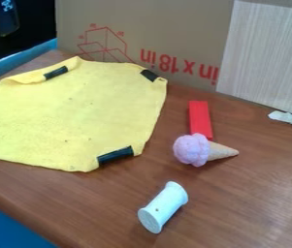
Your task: Fold the cloth from bottom left to top right
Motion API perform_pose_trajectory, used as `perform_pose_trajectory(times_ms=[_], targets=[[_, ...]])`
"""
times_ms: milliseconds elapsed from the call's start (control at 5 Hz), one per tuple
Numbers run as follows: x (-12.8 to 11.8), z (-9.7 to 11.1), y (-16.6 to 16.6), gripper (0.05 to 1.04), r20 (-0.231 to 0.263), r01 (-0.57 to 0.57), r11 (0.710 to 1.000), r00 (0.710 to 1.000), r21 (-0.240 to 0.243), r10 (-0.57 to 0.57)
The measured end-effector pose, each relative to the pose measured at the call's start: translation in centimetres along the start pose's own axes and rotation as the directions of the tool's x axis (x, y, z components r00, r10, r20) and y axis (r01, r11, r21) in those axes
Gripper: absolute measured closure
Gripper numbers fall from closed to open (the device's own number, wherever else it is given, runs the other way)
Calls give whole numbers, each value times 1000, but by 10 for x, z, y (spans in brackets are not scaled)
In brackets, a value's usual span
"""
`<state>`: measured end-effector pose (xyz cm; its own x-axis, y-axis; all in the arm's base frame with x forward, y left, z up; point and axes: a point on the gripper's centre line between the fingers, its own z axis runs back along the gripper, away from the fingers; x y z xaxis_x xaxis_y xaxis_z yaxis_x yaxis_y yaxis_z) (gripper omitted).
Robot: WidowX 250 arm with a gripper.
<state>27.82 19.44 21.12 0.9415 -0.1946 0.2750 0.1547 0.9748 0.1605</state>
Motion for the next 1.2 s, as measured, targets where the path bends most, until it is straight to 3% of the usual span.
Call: perform_pose_trajectory(times_ms=[200, 400, 600, 800, 1000, 1200], targets=[[-3, -12, -1, 83, -20, -18, 1000, 1000, -21, 17], [-28, -36, 11, 83, -34, -238, 971, 971, 14, 239], [-56, -70, 17, 83, -68, -385, 922, 920, 35, 387], [-82, -93, 19, 83, -71, -523, 850, 847, 64, 526], [-103, -108, 16, 83, -27, -655, 753, 753, 61, 658], [-110, -100, 19, 83, 47, -721, 690, 693, 68, 719]])
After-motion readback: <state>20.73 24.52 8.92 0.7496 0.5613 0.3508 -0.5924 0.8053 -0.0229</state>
